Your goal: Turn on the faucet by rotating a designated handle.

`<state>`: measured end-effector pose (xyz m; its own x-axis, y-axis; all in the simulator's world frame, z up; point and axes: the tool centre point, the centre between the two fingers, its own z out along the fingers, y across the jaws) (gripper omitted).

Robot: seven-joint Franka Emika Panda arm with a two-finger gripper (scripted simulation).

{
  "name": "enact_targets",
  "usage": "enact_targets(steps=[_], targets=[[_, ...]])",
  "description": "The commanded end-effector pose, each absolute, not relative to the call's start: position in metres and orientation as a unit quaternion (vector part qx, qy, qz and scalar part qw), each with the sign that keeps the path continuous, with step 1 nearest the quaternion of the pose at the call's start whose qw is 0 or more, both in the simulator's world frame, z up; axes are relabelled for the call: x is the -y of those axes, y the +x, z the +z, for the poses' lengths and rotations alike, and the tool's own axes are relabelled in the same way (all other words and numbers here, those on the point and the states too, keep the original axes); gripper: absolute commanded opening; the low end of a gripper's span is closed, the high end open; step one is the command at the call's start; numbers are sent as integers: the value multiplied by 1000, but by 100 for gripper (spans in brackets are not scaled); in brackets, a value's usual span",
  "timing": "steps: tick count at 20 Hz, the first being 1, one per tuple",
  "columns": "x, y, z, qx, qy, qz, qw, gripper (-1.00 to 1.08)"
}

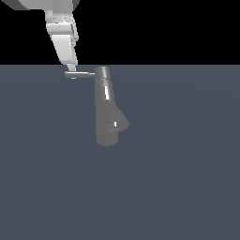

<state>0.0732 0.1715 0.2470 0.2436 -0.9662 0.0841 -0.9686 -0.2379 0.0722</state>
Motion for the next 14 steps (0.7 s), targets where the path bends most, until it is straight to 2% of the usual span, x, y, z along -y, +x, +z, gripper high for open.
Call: enact_targets(steps=[1,14], targets=[[-171,77,242,623,780,11,54,-100],[-174,70,239,628,776,11,54,-100]])
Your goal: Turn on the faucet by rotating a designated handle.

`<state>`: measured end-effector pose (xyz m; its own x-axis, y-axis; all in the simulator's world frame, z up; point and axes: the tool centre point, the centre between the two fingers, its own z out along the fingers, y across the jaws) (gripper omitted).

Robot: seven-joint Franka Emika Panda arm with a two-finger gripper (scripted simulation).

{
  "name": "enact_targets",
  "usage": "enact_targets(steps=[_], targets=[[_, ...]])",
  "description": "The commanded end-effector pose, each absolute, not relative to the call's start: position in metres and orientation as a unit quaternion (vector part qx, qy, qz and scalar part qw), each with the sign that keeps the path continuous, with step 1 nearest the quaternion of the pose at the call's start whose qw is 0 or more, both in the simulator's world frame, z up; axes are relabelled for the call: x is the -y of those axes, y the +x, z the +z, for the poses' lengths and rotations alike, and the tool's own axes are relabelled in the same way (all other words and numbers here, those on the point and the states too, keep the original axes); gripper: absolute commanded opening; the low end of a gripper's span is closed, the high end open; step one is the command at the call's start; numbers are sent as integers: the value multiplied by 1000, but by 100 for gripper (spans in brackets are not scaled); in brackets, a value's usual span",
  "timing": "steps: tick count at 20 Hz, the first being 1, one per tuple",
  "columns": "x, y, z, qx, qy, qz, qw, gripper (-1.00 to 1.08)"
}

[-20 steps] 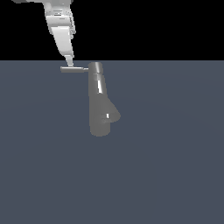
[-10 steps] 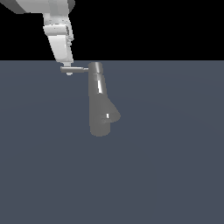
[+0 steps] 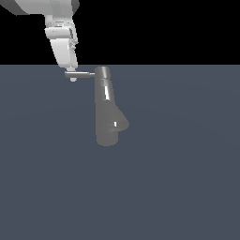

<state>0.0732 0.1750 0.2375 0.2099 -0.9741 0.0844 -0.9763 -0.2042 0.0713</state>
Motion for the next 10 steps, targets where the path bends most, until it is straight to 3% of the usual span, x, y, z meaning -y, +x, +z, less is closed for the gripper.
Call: enact_targets(steps=[1,10], targets=[[-174,68,241,628,776,11,54,-100],[-169,44,252,628,776,11,54,-100]])
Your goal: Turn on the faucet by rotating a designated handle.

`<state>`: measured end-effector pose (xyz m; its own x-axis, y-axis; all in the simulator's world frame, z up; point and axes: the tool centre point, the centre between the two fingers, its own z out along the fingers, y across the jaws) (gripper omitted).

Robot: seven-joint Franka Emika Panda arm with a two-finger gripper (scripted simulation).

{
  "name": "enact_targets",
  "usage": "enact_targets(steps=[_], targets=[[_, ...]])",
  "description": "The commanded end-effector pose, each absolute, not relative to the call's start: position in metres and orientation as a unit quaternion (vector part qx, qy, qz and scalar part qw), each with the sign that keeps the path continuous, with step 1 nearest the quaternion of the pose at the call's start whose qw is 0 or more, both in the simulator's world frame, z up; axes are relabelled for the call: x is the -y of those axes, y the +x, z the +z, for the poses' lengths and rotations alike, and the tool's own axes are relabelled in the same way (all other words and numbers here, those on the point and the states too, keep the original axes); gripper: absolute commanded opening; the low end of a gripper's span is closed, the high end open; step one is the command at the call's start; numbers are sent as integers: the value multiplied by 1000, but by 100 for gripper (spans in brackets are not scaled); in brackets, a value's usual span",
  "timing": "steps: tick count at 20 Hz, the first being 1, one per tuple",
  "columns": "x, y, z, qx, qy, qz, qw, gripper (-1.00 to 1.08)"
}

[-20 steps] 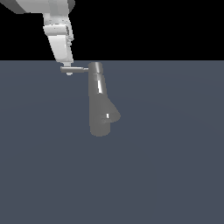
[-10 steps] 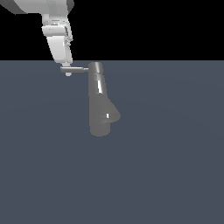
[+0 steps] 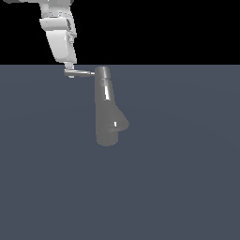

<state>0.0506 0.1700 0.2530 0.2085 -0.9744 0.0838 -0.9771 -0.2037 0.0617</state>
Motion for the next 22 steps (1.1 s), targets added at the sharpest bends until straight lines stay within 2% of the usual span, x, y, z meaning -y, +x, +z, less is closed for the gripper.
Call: enact_targets(steps=[1,15,17,22], targets=[[-168,41,254,628,776,11,54,-100],[-160,1,274,629,776,11,54,-100],[-154,9,276,633,772,15,50,-100],[-140,-2,282,632,773,14,50,-100]])
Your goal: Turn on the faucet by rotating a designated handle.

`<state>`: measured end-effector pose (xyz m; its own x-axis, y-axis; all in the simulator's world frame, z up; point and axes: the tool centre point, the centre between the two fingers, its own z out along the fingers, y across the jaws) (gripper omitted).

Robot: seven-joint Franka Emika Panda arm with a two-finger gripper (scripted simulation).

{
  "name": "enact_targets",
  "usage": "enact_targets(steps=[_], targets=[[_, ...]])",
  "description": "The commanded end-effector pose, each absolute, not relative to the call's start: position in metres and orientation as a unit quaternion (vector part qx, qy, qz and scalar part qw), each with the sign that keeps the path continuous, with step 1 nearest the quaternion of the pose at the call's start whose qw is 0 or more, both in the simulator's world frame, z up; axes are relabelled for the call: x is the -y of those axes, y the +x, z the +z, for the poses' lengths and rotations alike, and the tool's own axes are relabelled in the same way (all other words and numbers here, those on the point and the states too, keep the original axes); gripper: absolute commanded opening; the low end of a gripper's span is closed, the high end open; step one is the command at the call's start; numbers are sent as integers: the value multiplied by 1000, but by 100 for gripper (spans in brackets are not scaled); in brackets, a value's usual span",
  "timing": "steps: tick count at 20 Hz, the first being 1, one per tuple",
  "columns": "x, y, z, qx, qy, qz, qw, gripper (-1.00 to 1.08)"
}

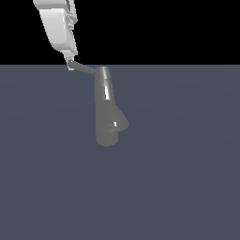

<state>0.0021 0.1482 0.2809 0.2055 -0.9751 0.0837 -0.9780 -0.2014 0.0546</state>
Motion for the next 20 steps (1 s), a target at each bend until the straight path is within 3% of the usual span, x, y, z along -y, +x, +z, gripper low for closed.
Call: enact_targets(steps=[1,20], targets=[[-137,-4,283,632,773,14,51,-100],[-89,-37,300,626,778,11,52,-100]])
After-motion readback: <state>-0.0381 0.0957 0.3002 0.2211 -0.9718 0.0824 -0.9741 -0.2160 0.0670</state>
